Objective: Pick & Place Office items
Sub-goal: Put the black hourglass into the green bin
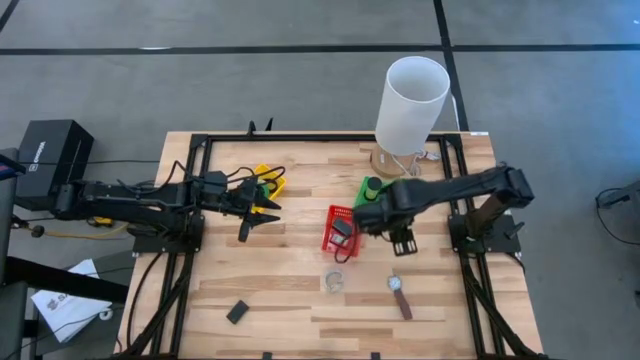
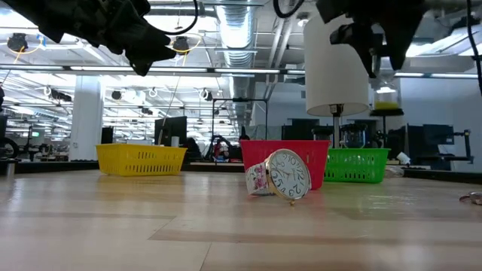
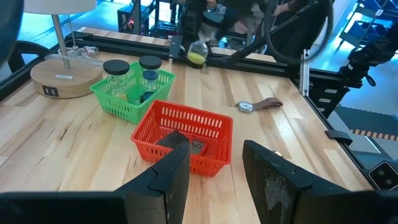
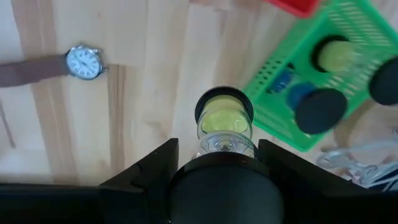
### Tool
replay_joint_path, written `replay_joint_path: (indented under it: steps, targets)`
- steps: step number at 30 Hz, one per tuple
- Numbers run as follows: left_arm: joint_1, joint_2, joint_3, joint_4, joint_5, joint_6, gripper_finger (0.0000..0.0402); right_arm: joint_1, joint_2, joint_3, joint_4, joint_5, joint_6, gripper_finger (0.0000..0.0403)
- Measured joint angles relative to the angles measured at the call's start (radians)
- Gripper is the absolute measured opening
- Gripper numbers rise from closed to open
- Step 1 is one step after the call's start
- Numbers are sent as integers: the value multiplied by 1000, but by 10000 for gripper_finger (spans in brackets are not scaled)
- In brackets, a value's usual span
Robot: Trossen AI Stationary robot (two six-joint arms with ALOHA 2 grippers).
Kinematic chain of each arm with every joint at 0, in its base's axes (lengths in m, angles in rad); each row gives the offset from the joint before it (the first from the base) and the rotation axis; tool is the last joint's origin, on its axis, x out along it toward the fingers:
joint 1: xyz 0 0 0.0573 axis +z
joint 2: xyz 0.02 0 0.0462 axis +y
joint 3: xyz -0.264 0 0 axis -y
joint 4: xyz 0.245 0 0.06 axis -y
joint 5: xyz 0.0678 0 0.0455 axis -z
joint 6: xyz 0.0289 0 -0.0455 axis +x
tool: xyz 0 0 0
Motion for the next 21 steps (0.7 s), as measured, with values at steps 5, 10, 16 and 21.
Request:
replay_joint_path:
  steps: [5,10,16,21]
  targets:
    - [0,0,0,0,0,0,143,-73,-69,0,0,8,0,194]
    - [0,0,0,0,0,0,143,-155,-127,0,1,61,-20,199]
    - [0,0,0,0,0,0,143,-292,-182,-30,0,81,-32,194]
    - [0,0,0,0,0,0,143,-385,-204,-78,27,80,-79,195]
